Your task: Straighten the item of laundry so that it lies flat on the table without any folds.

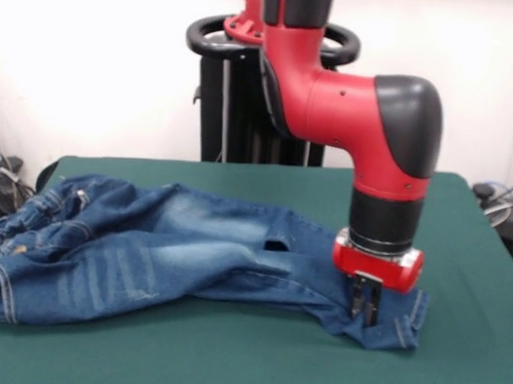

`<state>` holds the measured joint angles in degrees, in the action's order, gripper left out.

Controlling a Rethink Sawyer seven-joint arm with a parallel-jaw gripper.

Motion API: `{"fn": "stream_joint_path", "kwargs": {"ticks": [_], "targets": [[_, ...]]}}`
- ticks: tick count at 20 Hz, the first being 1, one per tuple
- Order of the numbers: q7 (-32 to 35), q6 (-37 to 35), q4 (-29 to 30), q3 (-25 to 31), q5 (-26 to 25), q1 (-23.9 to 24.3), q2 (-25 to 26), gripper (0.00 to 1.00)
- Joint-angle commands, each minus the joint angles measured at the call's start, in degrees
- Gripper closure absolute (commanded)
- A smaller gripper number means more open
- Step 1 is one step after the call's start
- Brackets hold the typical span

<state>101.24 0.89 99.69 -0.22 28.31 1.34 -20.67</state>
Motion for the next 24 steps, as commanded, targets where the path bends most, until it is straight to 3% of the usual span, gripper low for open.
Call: {"fn": "stream_joint_path", "kwargs": {"ticks": [1,3,8,16,20,24], "targets": [[13.64,-6.39,-5.84,11.28,4.99,-4.69,4.57,1.00],[13.65,-7.06,-6.50,11.30,5.69,-5.40,4.59,1.00],[15.44,-10.82,-9.88,3.78,10.15,-12.62,5.96,1.00],[15.50,-9.92,-7.68,9.08,12.06,-11.70,2.98,1.00],[18.31,-15.95,-10.79,-0.43,14.79,-17.68,4.80,1.00],[14.15,-14.81,-8.61,-1.52,12.77,-14.82,5.95,1.00]]}}
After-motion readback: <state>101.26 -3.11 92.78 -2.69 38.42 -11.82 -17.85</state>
